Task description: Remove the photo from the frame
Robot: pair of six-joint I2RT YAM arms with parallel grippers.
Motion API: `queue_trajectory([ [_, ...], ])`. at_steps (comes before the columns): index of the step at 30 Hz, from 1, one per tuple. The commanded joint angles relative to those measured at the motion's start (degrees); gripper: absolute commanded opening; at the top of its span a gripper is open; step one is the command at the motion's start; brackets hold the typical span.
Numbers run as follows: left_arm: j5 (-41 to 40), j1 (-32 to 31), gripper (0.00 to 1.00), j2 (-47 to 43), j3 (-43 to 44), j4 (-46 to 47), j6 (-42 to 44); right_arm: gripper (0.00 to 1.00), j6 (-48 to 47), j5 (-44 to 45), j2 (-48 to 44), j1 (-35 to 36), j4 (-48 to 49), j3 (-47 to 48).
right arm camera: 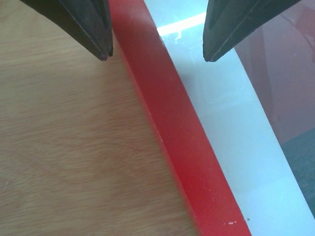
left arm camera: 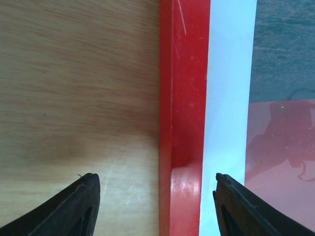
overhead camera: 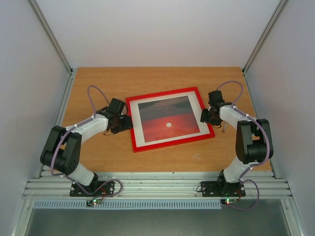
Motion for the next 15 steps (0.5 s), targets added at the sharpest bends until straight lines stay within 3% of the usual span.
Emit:
queue_trajectory([
  [1,0.84,-0.72,0.63,2.83,2.48,3.19,0.97,0.51,-1.5,0.33,1.28,-0.85,0.7,1.7],
  [5,1.08,-1.02,0.58,4.34,2.94,3.8,1.06,0.45,-1.6,-0.17,1.82,-1.87,0.84,1.78],
  [15,0.79,-2.24,0.48,7.11,4.6,3.54,1.28,0.45,-1.62,-1.15,3.71,-3.0,-0.85,3.19],
])
